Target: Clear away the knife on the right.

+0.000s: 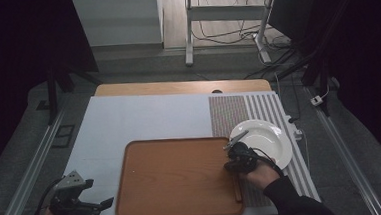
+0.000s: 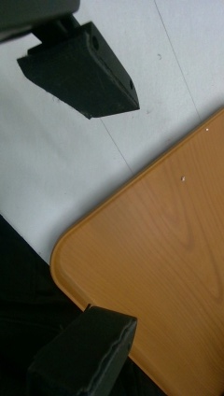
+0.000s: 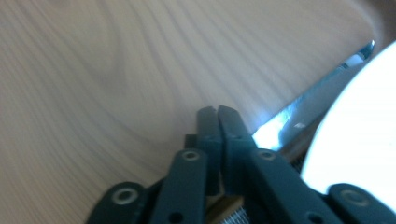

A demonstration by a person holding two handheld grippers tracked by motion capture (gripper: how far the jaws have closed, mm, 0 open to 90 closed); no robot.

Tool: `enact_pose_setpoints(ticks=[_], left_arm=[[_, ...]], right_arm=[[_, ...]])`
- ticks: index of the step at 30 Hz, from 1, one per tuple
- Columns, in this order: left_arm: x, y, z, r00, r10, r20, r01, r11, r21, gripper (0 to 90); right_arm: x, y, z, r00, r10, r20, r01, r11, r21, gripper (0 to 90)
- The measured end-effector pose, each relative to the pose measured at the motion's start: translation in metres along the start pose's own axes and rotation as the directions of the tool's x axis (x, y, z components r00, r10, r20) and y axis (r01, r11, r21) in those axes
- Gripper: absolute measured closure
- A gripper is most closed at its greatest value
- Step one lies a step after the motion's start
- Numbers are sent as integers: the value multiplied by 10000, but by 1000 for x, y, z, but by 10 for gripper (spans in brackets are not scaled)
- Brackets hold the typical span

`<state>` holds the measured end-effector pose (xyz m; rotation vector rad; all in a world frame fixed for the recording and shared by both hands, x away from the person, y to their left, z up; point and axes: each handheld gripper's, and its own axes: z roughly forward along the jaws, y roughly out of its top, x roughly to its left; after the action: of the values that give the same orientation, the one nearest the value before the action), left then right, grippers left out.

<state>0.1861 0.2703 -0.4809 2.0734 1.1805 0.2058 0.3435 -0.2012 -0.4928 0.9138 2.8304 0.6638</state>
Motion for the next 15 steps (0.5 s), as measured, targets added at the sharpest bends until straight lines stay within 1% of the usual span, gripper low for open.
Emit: enact_pose_setpoints(ticks=[4,10,12,15], left_arm=[[0,0,0,10000,-16,-29,16,10000,-22,24],[0,0,0,10000,-15,-14,15,10000,-19,24],[0,0,0,10000,-11,-9,11,10000,-15,24],[0,0,0,10000,-25,-17,25,10000,-23,24]], right_arm=[[2,2,-7,9999,105,55,-101,9978,-660,743],[4,1,-19,9999,93,137,-77,9935,-1136,623],[6,0,-24,9996,118,273,-82,9916,-1293,562],[7,-3,-35,9983,287,504,-202,9866,-1617,462]])
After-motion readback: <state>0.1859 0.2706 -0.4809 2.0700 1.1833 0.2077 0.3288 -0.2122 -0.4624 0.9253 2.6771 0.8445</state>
